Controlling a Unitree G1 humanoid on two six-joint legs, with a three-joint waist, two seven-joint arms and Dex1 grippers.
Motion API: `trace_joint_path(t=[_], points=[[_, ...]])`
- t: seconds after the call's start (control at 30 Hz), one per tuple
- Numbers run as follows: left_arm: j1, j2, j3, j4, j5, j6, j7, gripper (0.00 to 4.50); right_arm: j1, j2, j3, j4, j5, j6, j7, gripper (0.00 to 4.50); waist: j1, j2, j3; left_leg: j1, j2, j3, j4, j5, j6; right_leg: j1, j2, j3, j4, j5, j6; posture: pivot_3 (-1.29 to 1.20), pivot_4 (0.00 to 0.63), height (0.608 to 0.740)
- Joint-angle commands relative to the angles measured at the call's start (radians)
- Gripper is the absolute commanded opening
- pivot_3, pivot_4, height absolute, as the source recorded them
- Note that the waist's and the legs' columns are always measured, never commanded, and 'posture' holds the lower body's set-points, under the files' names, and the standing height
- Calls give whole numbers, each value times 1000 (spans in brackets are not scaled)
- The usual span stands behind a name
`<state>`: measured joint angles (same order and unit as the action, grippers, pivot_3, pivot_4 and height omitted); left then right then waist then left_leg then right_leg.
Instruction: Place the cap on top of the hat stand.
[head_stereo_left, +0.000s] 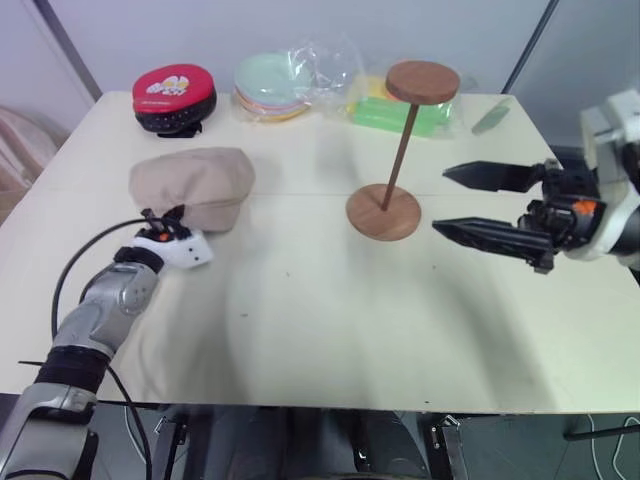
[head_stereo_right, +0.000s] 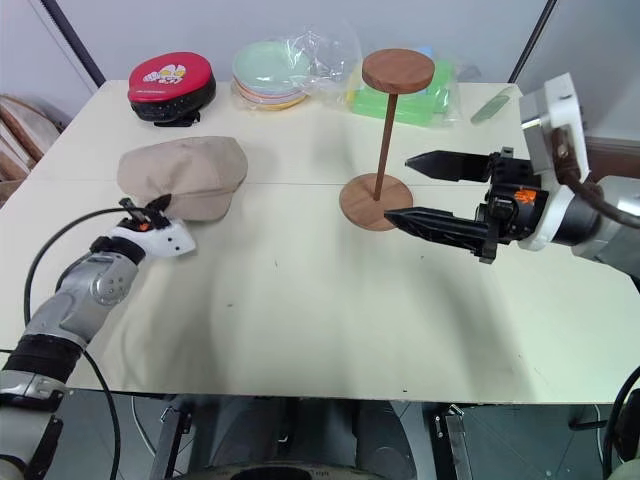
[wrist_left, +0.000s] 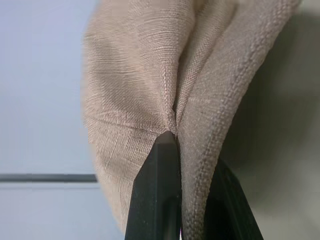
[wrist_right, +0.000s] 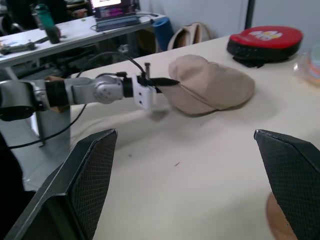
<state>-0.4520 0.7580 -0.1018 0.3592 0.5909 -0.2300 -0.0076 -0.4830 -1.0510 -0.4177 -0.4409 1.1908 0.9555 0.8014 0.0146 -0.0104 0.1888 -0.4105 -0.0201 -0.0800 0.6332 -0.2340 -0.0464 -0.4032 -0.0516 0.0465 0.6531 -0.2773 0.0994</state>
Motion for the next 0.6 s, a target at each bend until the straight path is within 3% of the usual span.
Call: trace_joint_path(t=[0.03,0.1,0.17,0.33,0.43,0.6], points=[[-190,-13,86,-93,-114,50,-58,69,-19,-40,-78,19,-20,-29,-5,4500,4,-1,1,-1,0,0,1,0,0,0,0,-1,0,0,0,0,150,740],[-286,-37,90,-86,-147,81,-86,69,-13,-52,-92,25,-34,-35,-5,4500,0,-2,1,-2,-1,0,2,0,0,0,0,-1,-1,1,1,0,150,740],[-474,-86,63,-24,-160,76,-101,69,-1,-68,-126,28,-47,-39,-4,4500,1,-3,1,-2,-2,1,2,0,0,0,-1,-1,-1,1,2,0,150,740],[-776,-213,-22,112,-152,-37,-105,69,47,-97,-228,16,-51,-21,-11,4500,-4,-3,1,-8,-4,1,8,-2,3,-2,1,-1,-2,2,4,0,150,740],[-840,-286,-84,131,-138,-143,-108,69,100,-110,-313,-1,-50,1,-20,4500,-5,-2,1,-9,-4,2,11,-3,5,-2,1,0,-2,2,5,0,150,740],[-773,-290,-181,95,-72,-305,-118,69,187,-105,-444,-55,-16,53,-56,4500,-14,-2,1,-8,-3,3,11,-3,5,-3,2,2,0,2,5,0,150,740]])
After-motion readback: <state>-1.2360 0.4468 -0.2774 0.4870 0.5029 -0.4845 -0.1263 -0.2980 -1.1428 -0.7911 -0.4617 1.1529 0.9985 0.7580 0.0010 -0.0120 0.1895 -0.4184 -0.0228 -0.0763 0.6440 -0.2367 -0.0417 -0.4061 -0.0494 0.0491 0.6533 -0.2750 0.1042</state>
